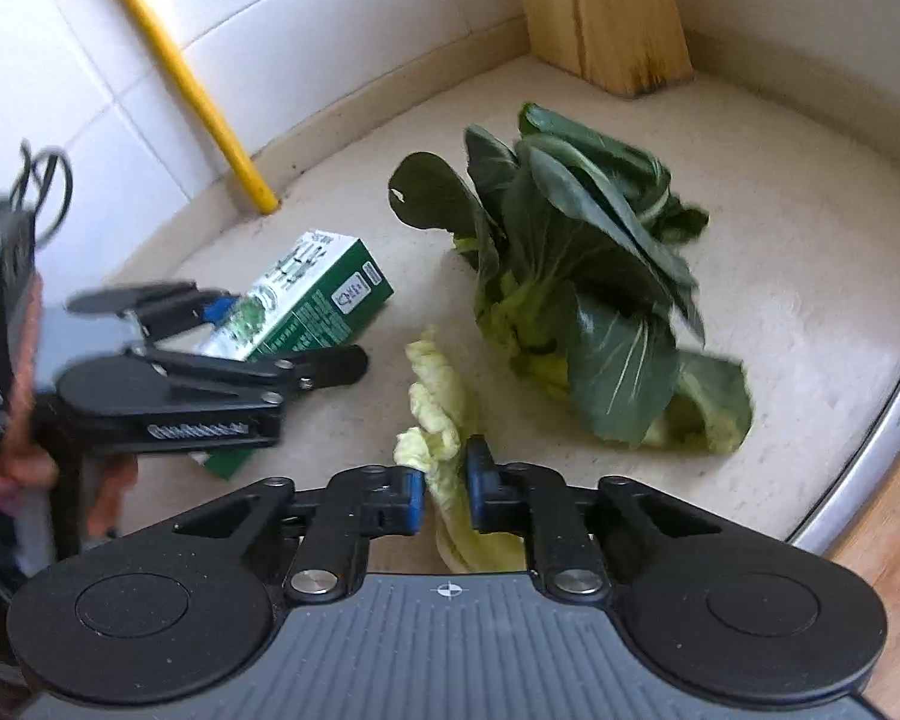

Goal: Collect trash
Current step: 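Grasp a pale napa cabbage leaf with the right tool while the left tool holds the milk carton, then lift the milk carton and cabbage leaf with both tools toward the bin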

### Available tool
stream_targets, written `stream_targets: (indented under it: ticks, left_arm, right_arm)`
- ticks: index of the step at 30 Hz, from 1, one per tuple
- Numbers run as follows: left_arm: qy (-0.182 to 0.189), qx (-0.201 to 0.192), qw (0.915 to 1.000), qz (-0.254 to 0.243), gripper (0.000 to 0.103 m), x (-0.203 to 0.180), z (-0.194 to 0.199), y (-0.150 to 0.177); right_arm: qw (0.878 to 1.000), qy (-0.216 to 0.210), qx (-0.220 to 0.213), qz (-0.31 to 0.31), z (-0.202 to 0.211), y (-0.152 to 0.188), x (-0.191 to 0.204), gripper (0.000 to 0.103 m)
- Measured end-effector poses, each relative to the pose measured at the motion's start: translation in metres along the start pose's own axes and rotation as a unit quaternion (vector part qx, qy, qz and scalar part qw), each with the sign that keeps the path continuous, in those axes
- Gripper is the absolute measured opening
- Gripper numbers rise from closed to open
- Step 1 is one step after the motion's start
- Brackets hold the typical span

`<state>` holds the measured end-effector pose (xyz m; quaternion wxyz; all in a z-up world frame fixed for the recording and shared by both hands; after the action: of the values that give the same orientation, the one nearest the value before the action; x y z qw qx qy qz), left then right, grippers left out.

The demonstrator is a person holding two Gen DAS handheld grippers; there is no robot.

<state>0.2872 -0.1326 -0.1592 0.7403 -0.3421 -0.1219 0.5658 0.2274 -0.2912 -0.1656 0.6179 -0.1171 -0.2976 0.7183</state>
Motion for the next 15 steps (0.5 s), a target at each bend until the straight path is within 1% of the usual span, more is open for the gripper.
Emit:
stream_targets:
  ticks: [1, 3, 5, 7, 10, 13, 15]
  left_arm:
    - [0.000, 0.002, 1.0000, 0.002, 0.049, -0.001, 0.001, 0.000]
    - [0.014, 0.010, 0.9998, 0.013, 0.049, -0.003, 0.004, 0.000]
    - [0.030, 0.020, 0.9989, 0.030, 0.049, -0.002, 0.008, 0.002]
    - [0.039, 0.028, 0.9979, 0.044, 0.049, -0.001, 0.013, 0.006]
    - [0.050, 0.036, 0.9954, 0.074, 0.049, 0.000, 0.021, 0.009]
    - [0.050, 0.023, 0.9943, 0.091, 0.049, 0.003, 0.036, 0.007]
    - [0.049, 0.015, 0.9933, 0.104, 0.049, 0.007, 0.046, 0.006]
  right_arm:
    - [1.000, -0.016, -0.002, -0.020, 0.001, 0.002, -0.001, 0.018]
    - [0.995, -0.059, -0.012, -0.081, 0.000, 0.006, -0.005, 0.017]
    - [0.983, -0.108, -0.031, -0.148, 0.001, 0.010, -0.010, 0.016]
    - [0.972, -0.136, -0.045, -0.188, 0.003, 0.013, -0.012, 0.016]
    - [0.960, -0.168, -0.064, -0.214, 0.010, 0.012, -0.010, 0.015]
    - [0.956, -0.184, -0.079, -0.216, 0.021, 0.006, -0.007, 0.015]
    - [0.950, -0.200, -0.087, -0.224, 0.025, 0.002, -0.006, 0.015]
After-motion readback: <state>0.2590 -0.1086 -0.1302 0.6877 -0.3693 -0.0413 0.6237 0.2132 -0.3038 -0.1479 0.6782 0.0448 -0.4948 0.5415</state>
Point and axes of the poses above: each gripper's, at about its wrist camera, not at the fingertips, and z roughly against the way its jaws point, x to its left, y to its underside, the point moved 10 cm from there along -z, roughly the way its jaws point, and after that the axes turned 14 degrees about z, right-handed, at the moved point
